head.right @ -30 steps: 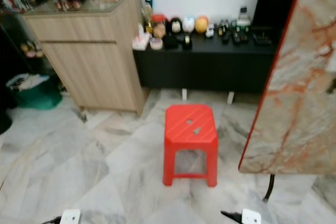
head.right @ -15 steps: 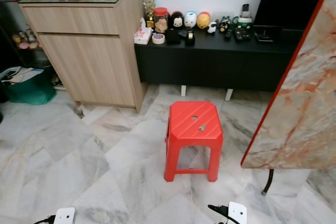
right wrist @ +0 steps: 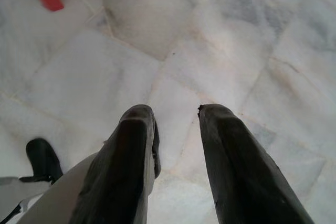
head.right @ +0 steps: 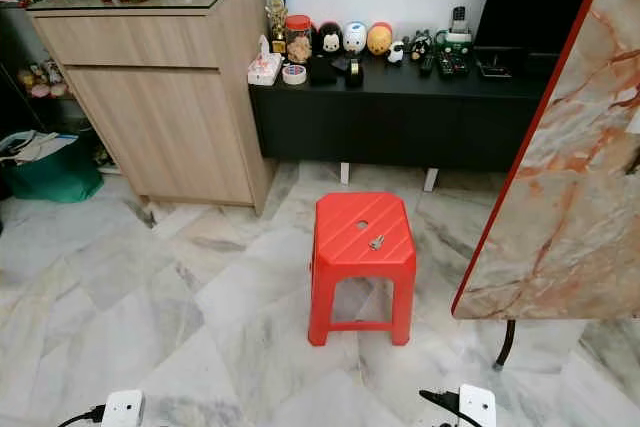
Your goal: Hang keys on a hook
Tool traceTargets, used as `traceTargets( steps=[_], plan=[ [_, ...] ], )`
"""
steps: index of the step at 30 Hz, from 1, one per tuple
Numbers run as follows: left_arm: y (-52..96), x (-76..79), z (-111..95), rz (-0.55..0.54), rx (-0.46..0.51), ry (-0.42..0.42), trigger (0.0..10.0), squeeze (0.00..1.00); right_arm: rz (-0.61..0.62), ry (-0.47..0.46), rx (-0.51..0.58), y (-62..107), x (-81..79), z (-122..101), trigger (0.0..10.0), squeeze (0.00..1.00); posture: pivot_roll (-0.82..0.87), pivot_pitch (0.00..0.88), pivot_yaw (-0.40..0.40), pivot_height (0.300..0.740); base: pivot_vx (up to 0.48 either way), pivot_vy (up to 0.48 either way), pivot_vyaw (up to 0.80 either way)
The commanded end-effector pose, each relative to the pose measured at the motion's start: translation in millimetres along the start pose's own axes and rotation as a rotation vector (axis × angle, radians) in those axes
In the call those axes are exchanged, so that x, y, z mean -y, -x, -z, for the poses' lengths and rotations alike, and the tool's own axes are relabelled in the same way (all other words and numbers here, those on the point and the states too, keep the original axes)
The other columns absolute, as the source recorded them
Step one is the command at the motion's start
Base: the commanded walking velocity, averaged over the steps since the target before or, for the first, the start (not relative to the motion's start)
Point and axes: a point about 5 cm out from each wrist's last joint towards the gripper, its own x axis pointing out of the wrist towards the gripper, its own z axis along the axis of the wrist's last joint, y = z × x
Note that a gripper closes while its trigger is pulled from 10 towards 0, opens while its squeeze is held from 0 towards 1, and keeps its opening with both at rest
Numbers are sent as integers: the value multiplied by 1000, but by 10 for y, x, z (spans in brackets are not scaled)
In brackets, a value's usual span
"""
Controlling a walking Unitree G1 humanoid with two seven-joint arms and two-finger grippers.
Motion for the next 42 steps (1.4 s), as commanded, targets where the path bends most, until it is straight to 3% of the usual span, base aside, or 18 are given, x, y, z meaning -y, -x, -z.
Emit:
traceTargets(
  steps=[1,5,11,15,31,42],
  plan=[
    [19,-35,69,-10,-29,17,10000,0,-26,-1,38,-13,-76,-87,10000,0,-10,0,11,740,244,0,650],
    [19,-30,70,-8,-31,16,10000,0,-40,-25,36,-17,-209,-38,10000,0,-12,0,12,740,245,0,106],
    [15,-26,60,-5,-28,17,10000,0,-52,-34,39,-18,-265,-23,10000,0,-10,0,11,740,259,0,0],
    [14,-21,57,-2,-26,18,10000,0,-49,-38,42,-17,-193,-56,10000,0,-11,0,11,740,273,0,0],
    [13,-22,52,0,-25,21,10000,0,-69,0,51,-18,-197,-80,10000,0,-14,0,8,740,273,0,0],
    [16,-22,59,2,-25,22,10000,0,-71,-27,53,-18,-202,-83,10000,0,-10,0,5,740,272,0,291]
  ],
)
